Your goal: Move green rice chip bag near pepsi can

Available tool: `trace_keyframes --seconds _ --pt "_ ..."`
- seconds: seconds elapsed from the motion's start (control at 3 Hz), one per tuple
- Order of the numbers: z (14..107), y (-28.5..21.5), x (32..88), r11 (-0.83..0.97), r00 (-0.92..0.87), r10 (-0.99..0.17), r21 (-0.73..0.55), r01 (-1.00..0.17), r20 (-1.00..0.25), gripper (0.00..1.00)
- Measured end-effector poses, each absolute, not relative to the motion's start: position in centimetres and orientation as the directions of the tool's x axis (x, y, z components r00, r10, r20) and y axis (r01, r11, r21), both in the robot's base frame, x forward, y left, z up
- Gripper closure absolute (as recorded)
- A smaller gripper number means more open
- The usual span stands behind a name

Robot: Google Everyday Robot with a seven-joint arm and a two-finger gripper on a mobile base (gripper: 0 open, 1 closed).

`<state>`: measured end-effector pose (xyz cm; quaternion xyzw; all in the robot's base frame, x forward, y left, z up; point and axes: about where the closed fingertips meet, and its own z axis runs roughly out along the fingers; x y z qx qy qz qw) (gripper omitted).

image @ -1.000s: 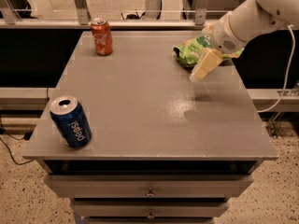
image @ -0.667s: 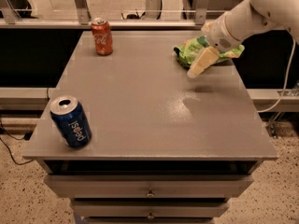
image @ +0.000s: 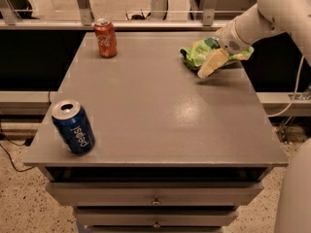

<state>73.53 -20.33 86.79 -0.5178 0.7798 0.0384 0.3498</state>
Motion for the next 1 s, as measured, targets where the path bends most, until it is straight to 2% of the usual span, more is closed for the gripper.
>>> trace_keyframes --seconds 0.33,1.0 --pt "86.9 -21.4 74.5 0.49 -0.249 -0.77 -0.296 -0.82 -0.587 0.13" --pt "88.0 -20.7 73.1 0.448 -0.211 -0.791 -0.308 -0.84 -0.575 0.59"
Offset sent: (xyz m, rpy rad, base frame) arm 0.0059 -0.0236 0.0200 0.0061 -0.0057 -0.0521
